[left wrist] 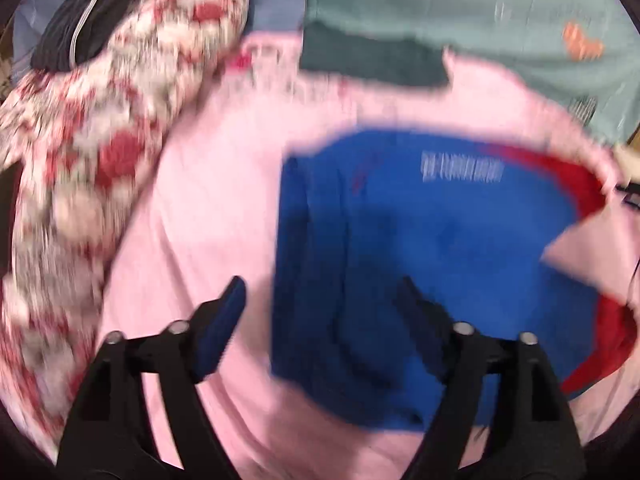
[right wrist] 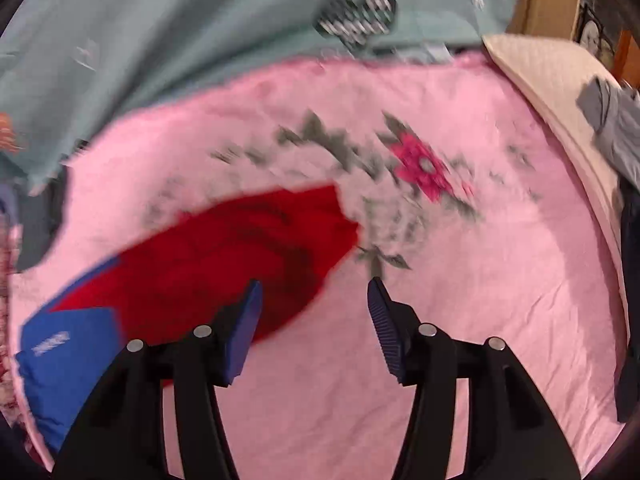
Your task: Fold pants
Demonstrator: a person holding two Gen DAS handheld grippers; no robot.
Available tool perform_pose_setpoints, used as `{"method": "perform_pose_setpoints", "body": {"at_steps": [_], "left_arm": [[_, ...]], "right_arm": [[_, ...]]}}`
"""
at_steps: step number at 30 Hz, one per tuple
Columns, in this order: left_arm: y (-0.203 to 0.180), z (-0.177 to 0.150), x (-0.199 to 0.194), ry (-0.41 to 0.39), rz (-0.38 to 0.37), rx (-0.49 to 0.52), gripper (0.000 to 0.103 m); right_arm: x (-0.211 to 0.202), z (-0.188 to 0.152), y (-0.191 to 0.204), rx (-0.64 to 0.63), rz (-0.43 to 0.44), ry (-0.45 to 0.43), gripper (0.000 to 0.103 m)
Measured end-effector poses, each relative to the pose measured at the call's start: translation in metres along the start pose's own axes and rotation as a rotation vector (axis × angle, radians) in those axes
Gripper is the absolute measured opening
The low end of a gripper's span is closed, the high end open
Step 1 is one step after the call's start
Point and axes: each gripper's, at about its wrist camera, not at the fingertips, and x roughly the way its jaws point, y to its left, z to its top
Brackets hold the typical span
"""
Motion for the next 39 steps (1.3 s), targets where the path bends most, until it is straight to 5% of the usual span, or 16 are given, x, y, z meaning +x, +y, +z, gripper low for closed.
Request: {"method": "perform_pose_setpoints", "body": {"at_steps": [4, 8, 15, 22, 27, 29, 30, 31, 34, 39], "left_arm": [[0.025, 0.058, 0.029, 0.027, -0.155, 0.068, 0.083], [0.032, 0.091, 0.092, 0.168, -0.264, 0.166, 0.083], [0.020, 0.104, 0.130, 0.241, -0.369, 0.276, 0.083], [0.008, 0.109, 0.153, 0.317, -0.399, 0.377, 0.084], [0.005, 0.109, 0.166, 0.335, -0.410, 0.410, 0.084], [0.004, 0.111, 0.167, 0.328, -0.422, 0.416, 0.074], [0.005, 0.113, 0.167, 0.316, -0.424, 0.421, 0.063], [0.005, 0.114, 0.167, 0.320, -0.438, 0.423, 0.039], [0.009, 0.116, 0.165, 0.316, -0.442, 0.401, 0.028], [-0.001, 0.113, 0.133, 0.214, -0.400, 0.457, 0.024]], "right_arm": [[-0.019, 0.011, 0.089, -0.347, 0.148, 0.026, 0.060], [-0.004, 0.002, 0.187, -0.633, 0.261, 0.101, 0.063], [0.063, -0.016, 0.305, -0.987, 0.248, 0.264, 0.062], [0.108, -0.018, 0.323, -1.154, 0.159, 0.396, 0.062], [0.115, -0.011, 0.313, -1.122, 0.200, 0.433, 0.056], [0.114, -0.011, 0.307, -1.106, 0.244, 0.467, 0.036], [0.112, -0.011, 0.305, -1.118, 0.231, 0.456, 0.013], [0.108, -0.012, 0.302, -1.151, 0.202, 0.442, 0.006], [0.089, -0.009, 0.293, -1.168, 0.220, 0.397, 0.006], [0.029, -0.004, 0.271, -1.145, 0.250, 0.278, 0.005]]}}
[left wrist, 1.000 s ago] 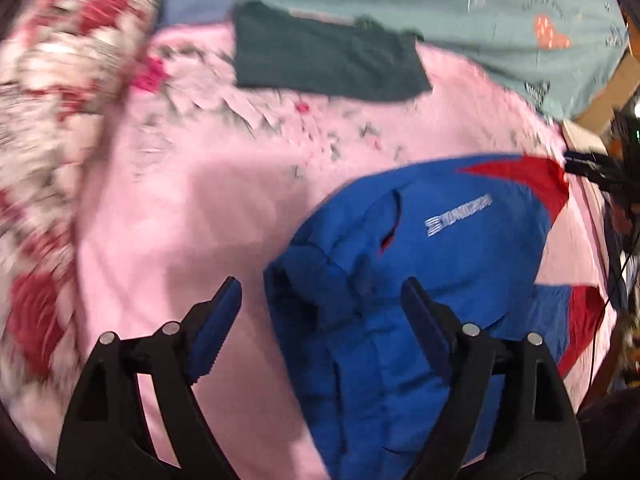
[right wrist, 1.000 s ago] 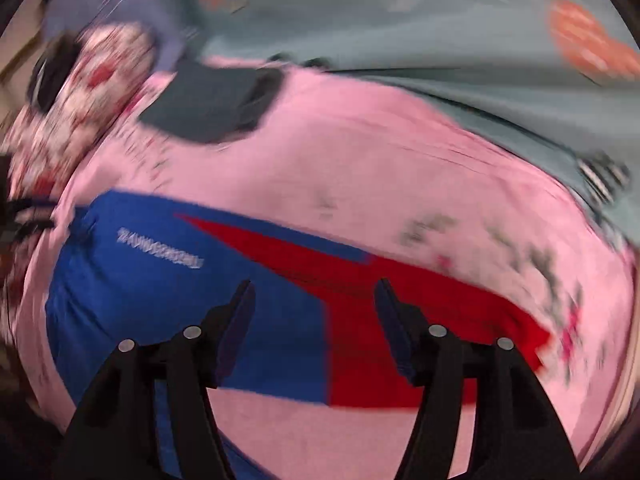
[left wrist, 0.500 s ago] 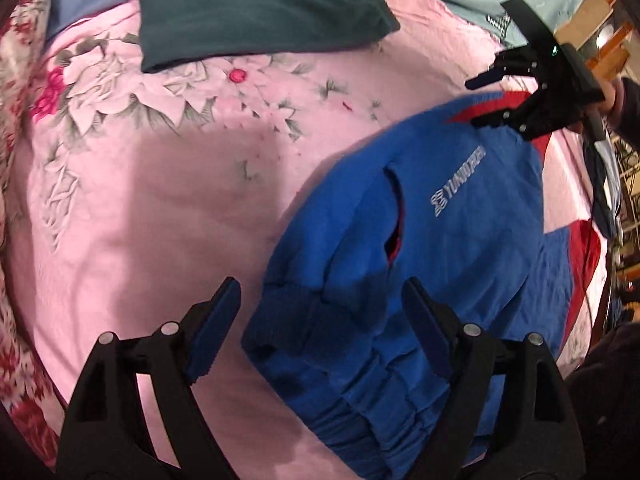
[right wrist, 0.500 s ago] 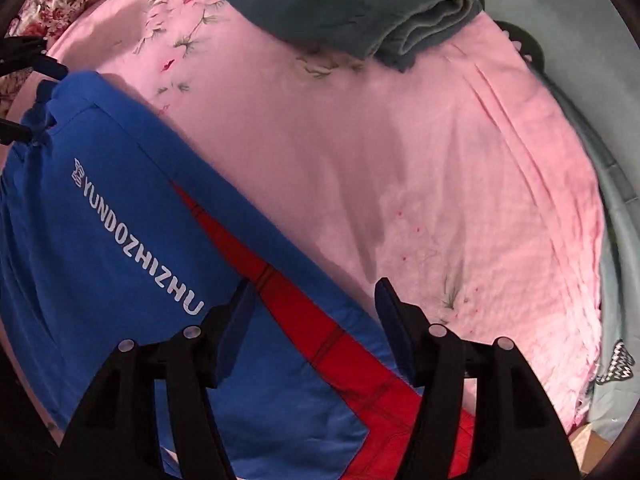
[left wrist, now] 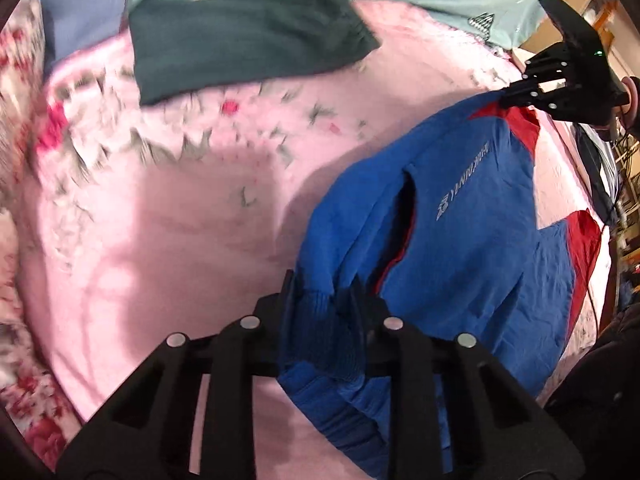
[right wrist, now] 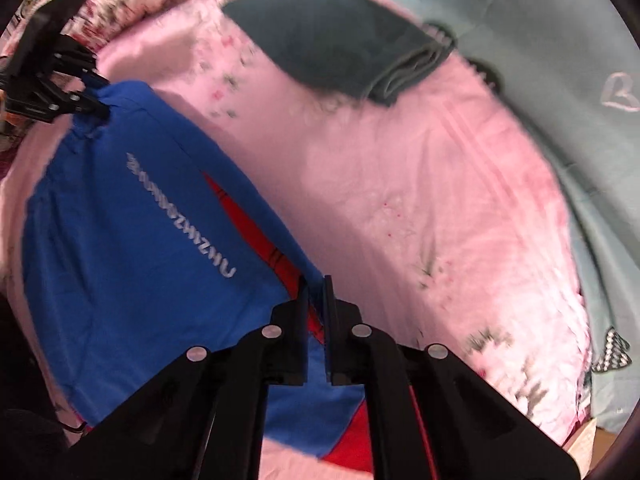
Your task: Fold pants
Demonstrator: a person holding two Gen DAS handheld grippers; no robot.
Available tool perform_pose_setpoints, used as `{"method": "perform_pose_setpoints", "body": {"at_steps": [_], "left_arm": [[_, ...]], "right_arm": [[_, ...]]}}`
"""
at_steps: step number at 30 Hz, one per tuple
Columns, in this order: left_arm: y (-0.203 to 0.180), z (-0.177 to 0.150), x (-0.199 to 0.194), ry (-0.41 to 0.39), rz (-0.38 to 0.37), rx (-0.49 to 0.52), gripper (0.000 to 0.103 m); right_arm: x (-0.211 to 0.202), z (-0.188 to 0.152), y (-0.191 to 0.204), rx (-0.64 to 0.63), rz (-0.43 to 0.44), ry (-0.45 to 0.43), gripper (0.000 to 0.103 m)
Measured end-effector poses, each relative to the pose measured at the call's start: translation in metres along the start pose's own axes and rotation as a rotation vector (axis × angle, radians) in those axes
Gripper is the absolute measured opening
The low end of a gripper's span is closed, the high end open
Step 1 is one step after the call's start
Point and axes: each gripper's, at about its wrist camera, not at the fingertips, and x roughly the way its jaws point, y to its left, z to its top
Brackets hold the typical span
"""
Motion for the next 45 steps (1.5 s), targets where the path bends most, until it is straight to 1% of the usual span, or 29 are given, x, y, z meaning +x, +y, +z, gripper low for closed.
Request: {"method": "perform_pose_setpoints", "body": {"at_steps": [2, 3, 5, 6, 8, 9, 11, 13, 16, 20, 21, 23, 25, 26, 27, 28, 29, 30, 32, 33, 34, 35, 36, 37, 38, 39, 41, 43, 45], "left_arm": [[-0.011, 0.000, -0.020, -0.048, 0.026, 0.024, 0.023], [-0.019, -0.002, -0.032, -0.075, 0.042, 0.037, 0.023], [-0.037, -0.009, -0.055, -0.120, 0.081, 0.079, 0.023], [-0.048, -0.015, -0.066, -0.137, 0.098, 0.102, 0.023], [-0.067, -0.029, -0.086, -0.161, 0.122, 0.148, 0.023], [-0.076, -0.037, -0.093, -0.168, 0.133, 0.166, 0.023], [-0.095, -0.060, -0.103, -0.165, 0.158, 0.200, 0.022], [-0.109, -0.082, -0.103, -0.150, 0.178, 0.219, 0.022], [-0.125, -0.120, -0.093, -0.095, 0.183, 0.232, 0.022], [-0.140, -0.161, -0.054, -0.001, 0.224, 0.254, 0.022], [-0.143, -0.168, -0.046, 0.009, 0.238, 0.254, 0.023], [-0.148, -0.177, -0.039, -0.020, 0.283, 0.263, 0.025], [-0.151, -0.180, -0.038, -0.021, 0.307, 0.269, 0.026], [-0.152, -0.182, -0.041, -0.012, 0.321, 0.270, 0.038], [-0.153, -0.183, -0.044, 0.003, 0.336, 0.269, 0.053], [-0.153, -0.184, -0.051, 0.016, 0.365, 0.267, 0.081], [-0.154, -0.188, -0.061, 0.003, 0.397, 0.275, 0.083], [-0.154, -0.192, -0.071, -0.004, 0.409, 0.283, 0.083], [-0.151, -0.193, -0.089, 0.010, 0.426, 0.265, 0.083], [-0.150, -0.191, -0.099, -0.006, 0.439, 0.241, 0.083], [-0.151, -0.184, -0.108, -0.041, 0.440, 0.211, 0.083], [-0.154, -0.179, -0.114, -0.079, 0.431, 0.181, 0.083], [-0.159, -0.168, -0.119, -0.128, 0.407, 0.139, 0.083], [-0.164, -0.158, -0.119, -0.170, 0.374, 0.103, 0.083], [-0.175, -0.143, -0.116, -0.229, 0.303, 0.042, 0.083], [-0.183, -0.134, -0.112, -0.257, 0.254, 0.007, 0.084], [-0.209, -0.111, -0.089, -0.305, 0.120, -0.065, 0.084], [-0.232, -0.094, -0.061, -0.308, 0.015, -0.102, 0.084], [-0.255, -0.081, -0.024, -0.252, -0.039, -0.120, 0.084]], "right_arm": [[-0.028, -0.018, 0.011, -0.005, -0.023, -0.034, 0.005], [-0.038, -0.018, 0.021, -0.011, -0.034, -0.046, 0.005], [-0.064, -0.038, 0.039, -0.024, -0.052, -0.086, 0.005], [-0.073, -0.041, 0.053, -0.035, -0.060, -0.101, 0.005], [-0.096, -0.063, 0.081, -0.066, -0.076, -0.130, 0.005], [-0.104, -0.068, 0.089, -0.075, -0.075, -0.134, 0.005], [-0.114, -0.090, 0.118, -0.108, -0.082, -0.136, 0.005], [-0.111, -0.109, 0.147, -0.127, -0.069, -0.124, 0.005], [-0.087, -0.149, 0.189, -0.114, -0.019, -0.072, 0.005], [-0.036, -0.180, 0.225, -0.073, 0.031, -0.001, 0.005], [-0.028, -0.185, 0.230, -0.063, 0.031, 0.007, 0.005], [-0.009, -0.192, 0.239, -0.032, 0.031, 0.027, 0.005], [-0.004, -0.194, 0.242, 0.001, 0.017, 0.010, 0.010], [-0.005, -0.195, 0.243, 0.021, 0.017, 0.006, 0.019], [-0.008, -0.195, 0.242, 0.035, 0.028, 0.011, 0.037], [-0.017, -0.195, 0.241, 0.059, 0.056, 0.007, 0.043], [-0.024, -0.196, 0.239, 0.078, 0.070, -0.007, 0.043], [-0.036, -0.198, 0.231, 0.121, 0.087, -0.030, 0.043], [-0.063, -0.200, 0.201, 0.265, 0.111, -0.096, 0.043], [-0.071, -0.201, 0.187, 0.329, 0.107, -0.133, 0.043], [-0.079, -0.201, 0.168, 0.414, 0.091, -0.180, 0.043], [-0.084, -0.197, 0.138, 0.539, 0.056, -0.232, 0.045], [-0.087, -0.198, 0.116, 0.645, 0.026, -0.265, 0.051], [-0.084, -0.196, 0.093, 0.755, -0.004, -0.289, 0.053], [-0.078, -0.193, 0.068, 0.880, -0.046, -0.299, 0.053], [-0.070, -0.189, 0.049, 0.974, -0.073, -0.302, 0.053], [-0.050, -0.180, 0.012, 1.125, -0.078, -0.321, 0.053], [-0.027, -0.164, -0.010, 1.217, -0.090, -0.302, 0.053], [-0.006, -0.160, -0.024, 1.290, -0.114, -0.246, 0.053]]}}
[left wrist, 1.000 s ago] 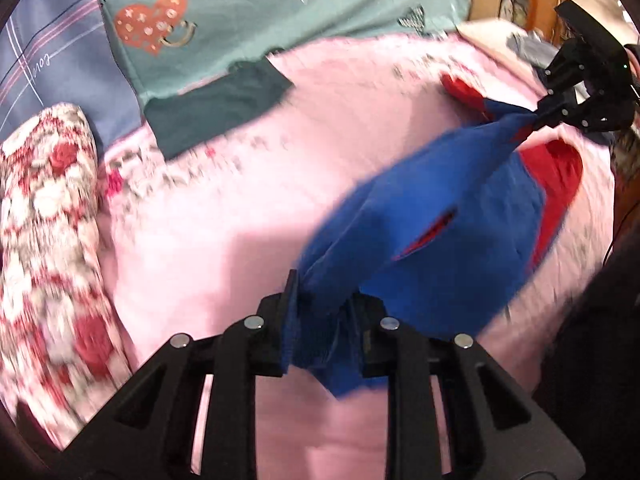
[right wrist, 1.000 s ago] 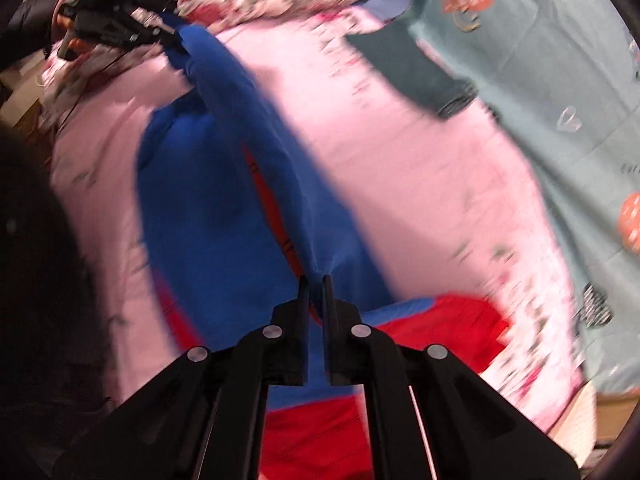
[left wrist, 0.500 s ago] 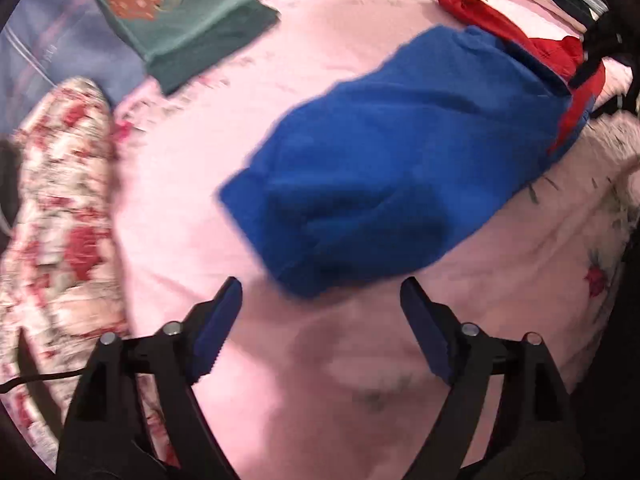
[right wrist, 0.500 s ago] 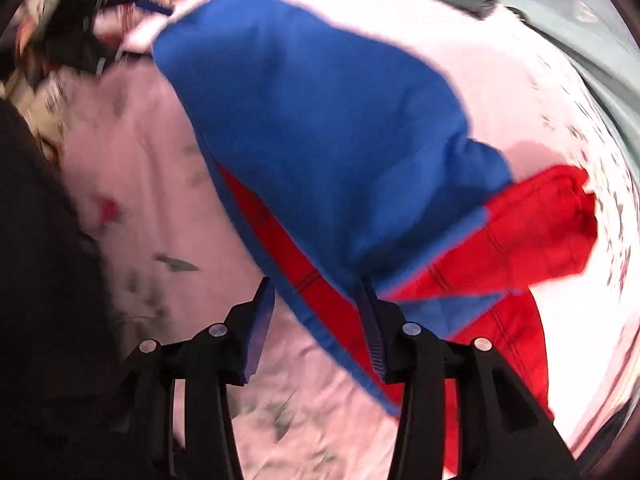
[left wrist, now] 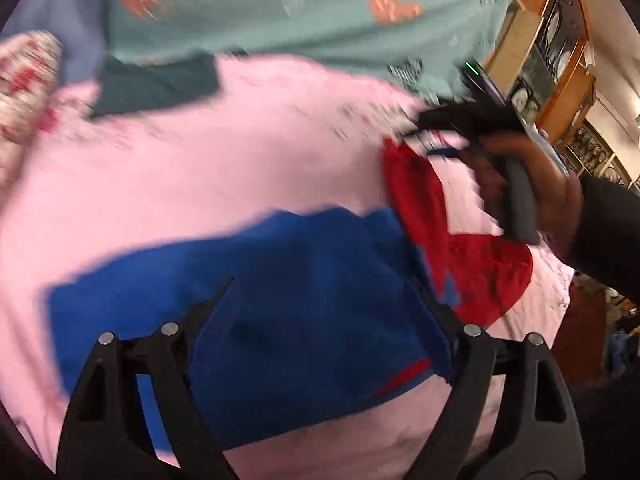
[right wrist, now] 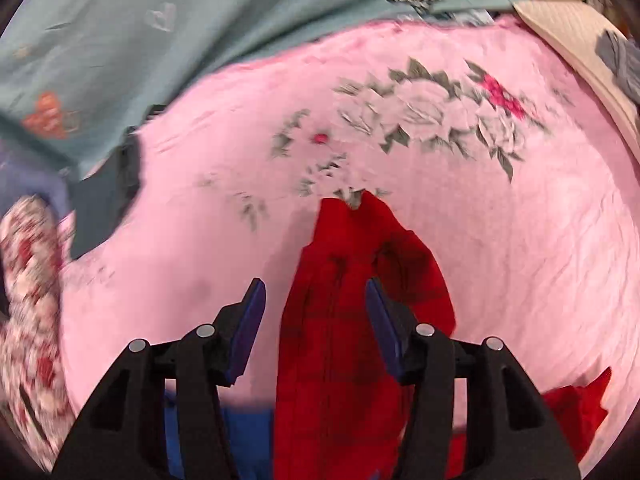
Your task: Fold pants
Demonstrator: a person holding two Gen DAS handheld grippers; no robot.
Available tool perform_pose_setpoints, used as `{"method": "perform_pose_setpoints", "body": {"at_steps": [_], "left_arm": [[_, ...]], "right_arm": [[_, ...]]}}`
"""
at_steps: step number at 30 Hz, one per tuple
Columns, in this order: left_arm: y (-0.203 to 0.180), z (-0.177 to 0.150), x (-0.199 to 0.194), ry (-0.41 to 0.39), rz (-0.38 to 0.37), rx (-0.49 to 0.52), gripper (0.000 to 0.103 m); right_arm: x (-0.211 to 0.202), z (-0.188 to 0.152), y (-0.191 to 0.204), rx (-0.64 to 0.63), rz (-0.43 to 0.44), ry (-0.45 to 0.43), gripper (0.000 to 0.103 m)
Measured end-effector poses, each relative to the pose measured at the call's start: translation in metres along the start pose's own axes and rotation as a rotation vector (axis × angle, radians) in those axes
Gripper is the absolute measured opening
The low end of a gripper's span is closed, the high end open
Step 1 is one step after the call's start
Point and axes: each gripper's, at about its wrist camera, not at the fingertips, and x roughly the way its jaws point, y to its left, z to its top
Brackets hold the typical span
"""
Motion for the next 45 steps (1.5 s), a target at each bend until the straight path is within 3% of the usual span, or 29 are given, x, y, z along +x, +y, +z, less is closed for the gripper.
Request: {"method": "perform_pose_setpoints", "body": {"at_steps": [3, 5, 6, 8, 9, 11, 16, 21, 23, 26, 29, 30, 32, 34, 39, 42, 43, 45], "left_arm": [[-0.020, -0.014, 0.046, 0.125, -0.083, -0.046, 0.084], [-0.031, -0.028, 0.070, 0.211, -0.080, -0.001, 0.084], [-0.033, -0.035, 0.076, 0.228, -0.057, 0.029, 0.084], [-0.042, -0.042, 0.073, 0.207, -0.039, 0.100, 0.084], [-0.045, -0.044, 0.071, 0.205, -0.034, 0.124, 0.084], [-0.045, -0.046, 0.070, 0.209, -0.039, 0.136, 0.084], [-0.043, -0.045, 0.070, 0.226, -0.052, 0.154, 0.084], [-0.032, -0.041, 0.068, 0.255, -0.043, 0.150, 0.084], [-0.033, -0.038, 0.066, 0.270, -0.032, 0.167, 0.084], [-0.036, -0.038, 0.066, 0.306, -0.017, 0.180, 0.084], [-0.037, -0.039, 0.068, 0.350, -0.003, 0.189, 0.084], [-0.038, -0.038, 0.068, 0.358, 0.008, 0.196, 0.084], [-0.039, -0.035, 0.064, 0.359, 0.024, 0.194, 0.084], [-0.039, -0.033, 0.061, 0.357, 0.033, 0.188, 0.084], [-0.041, -0.035, 0.061, 0.359, 0.065, 0.190, 0.084], [-0.033, -0.045, 0.066, 0.380, 0.079, 0.186, 0.085], [-0.032, -0.048, 0.067, 0.380, 0.079, 0.193, 0.085], [-0.032, -0.054, 0.063, 0.379, 0.080, 0.227, 0.085]], "right_arm": [[0.023, 0.003, -0.001, -0.017, -0.072, 0.042, 0.053], [0.038, -0.002, 0.004, -0.051, -0.137, 0.072, 0.051], [0.042, -0.004, 0.000, -0.063, -0.160, 0.074, 0.032], [0.043, -0.006, -0.004, -0.079, -0.175, 0.082, 0.004], [0.035, -0.008, -0.008, -0.070, -0.141, 0.072, 0.003], [0.003, -0.009, -0.018, -0.071, -0.082, 0.017, 0.003], [-0.116, -0.022, -0.087, 0.054, 0.190, -0.142, 0.003], [-0.202, -0.076, -0.191, 0.258, 0.307, -0.242, 0.003], [-0.204, -0.111, -0.230, 0.346, 0.327, -0.230, 0.003], [-0.171, -0.170, -0.278, 0.465, 0.264, -0.144, 0.003], [-0.119, -0.216, -0.317, 0.587, 0.222, 0.008, 0.013], [-0.118, -0.225, -0.327, 0.631, 0.279, -0.013, 0.018], [-0.130, -0.227, -0.335, 0.672, 0.299, -0.014, 0.031], [-0.149, -0.219, -0.331, 0.622, 0.298, -0.064, 0.032], [-0.176, -0.176, -0.285, 0.357, 0.260, -0.186, 0.033], [-0.146, -0.162, -0.255, 0.201, 0.261, -0.130, 0.032], [-0.124, -0.158, -0.252, 0.153, 0.180, -0.080, 0.029], [-0.096, -0.155, -0.266, 0.118, 0.093, -0.069, 0.000]]}}
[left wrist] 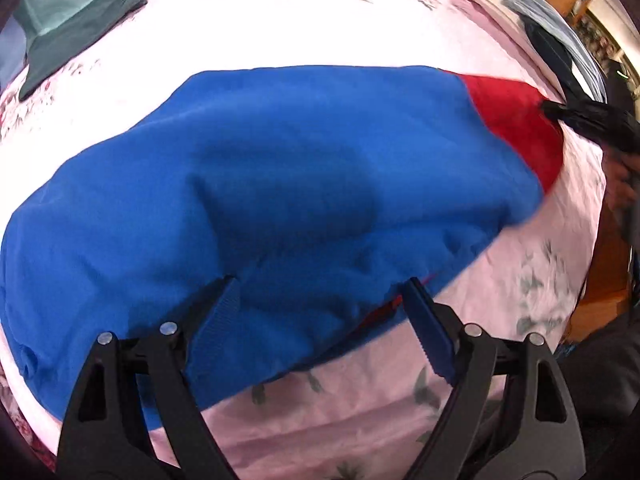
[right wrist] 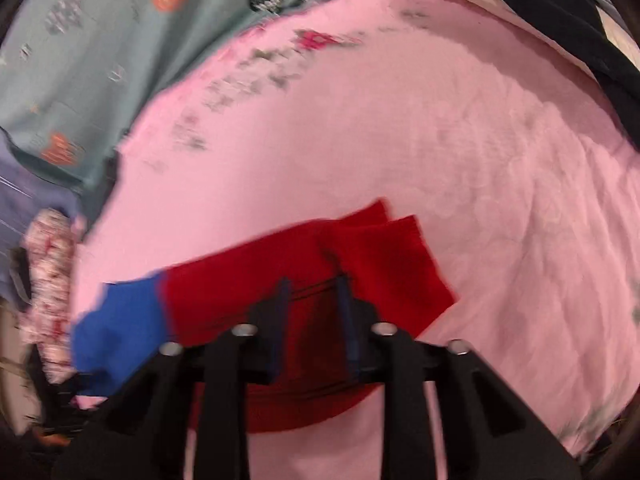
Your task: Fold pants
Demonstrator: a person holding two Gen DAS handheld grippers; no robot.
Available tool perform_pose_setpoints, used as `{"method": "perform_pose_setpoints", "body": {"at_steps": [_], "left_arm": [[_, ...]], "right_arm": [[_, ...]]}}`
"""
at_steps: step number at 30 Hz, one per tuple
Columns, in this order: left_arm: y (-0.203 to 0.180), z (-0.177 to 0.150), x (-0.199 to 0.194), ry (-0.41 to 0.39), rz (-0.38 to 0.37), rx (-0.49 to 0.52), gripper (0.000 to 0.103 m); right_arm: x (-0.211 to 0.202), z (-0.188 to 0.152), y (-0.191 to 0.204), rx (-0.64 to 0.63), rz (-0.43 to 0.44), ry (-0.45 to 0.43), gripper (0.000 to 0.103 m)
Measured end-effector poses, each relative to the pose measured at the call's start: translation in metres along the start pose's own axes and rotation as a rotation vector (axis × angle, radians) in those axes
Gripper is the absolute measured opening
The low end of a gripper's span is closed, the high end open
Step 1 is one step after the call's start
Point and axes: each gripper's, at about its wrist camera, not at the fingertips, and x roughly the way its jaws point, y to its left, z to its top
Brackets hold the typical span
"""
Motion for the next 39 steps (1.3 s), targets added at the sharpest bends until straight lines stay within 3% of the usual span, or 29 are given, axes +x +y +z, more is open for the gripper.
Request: {"method": "perform_pose_setpoints", "body": {"at_steps": [4, 6, 9, 14, 18, 23, 26, 29, 31, 33, 37, 39], "left_arm": [[0.001, -0.015, -0.012, -0.002, 0.036, 0.037, 0.085], [0.008, -0.022, -0.030, -0.032, 0.065, 0.021, 0.085], [0.035, -0.035, -0.060, -0.086, 0.095, -0.046, 0.085], [0.105, -0.060, -0.084, -0.094, 0.231, -0.197, 0.085], [0.161, -0.082, -0.100, -0.123, 0.252, -0.375, 0.085], [0.201, -0.110, -0.111, -0.164, 0.245, -0.521, 0.085], [0.212, -0.130, -0.114, -0.170, 0.245, -0.561, 0.085], [0.220, -0.146, -0.113, -0.168, 0.227, -0.603, 0.085], [0.224, -0.153, -0.111, -0.178, 0.189, -0.639, 0.085], [0.222, -0.155, -0.108, -0.188, 0.148, -0.660, 0.085], [0.218, -0.152, -0.102, -0.204, 0.133, -0.646, 0.085], [0.218, -0.151, -0.101, -0.210, 0.133, -0.652, 0.085]], "right_arm": [[-0.002, 0.023, -0.012, 0.107, 0.019, 0.008, 0.002], [-0.026, 0.025, 0.018, 0.031, -0.012, -0.031, 0.011], [-0.046, 0.007, 0.083, -0.183, 0.119, -0.004, 0.012], [-0.017, -0.065, 0.212, -0.662, 0.320, 0.206, 0.012], [0.007, -0.129, 0.293, -0.974, 0.467, 0.336, 0.012], [0.047, -0.173, 0.354, -1.201, 0.461, 0.404, 0.013], [0.055, -0.189, 0.378, -1.286, 0.459, 0.404, 0.014], [0.057, -0.199, 0.403, -1.347, 0.494, 0.380, 0.026], [0.061, -0.211, 0.414, -1.403, 0.467, 0.345, 0.026], [0.072, -0.221, 0.425, -1.439, 0.413, 0.335, 0.006], [0.056, -0.216, 0.440, -1.379, 0.486, 0.303, 0.005], [0.069, -0.220, 0.438, -1.363, 0.452, 0.337, 0.008]]}}
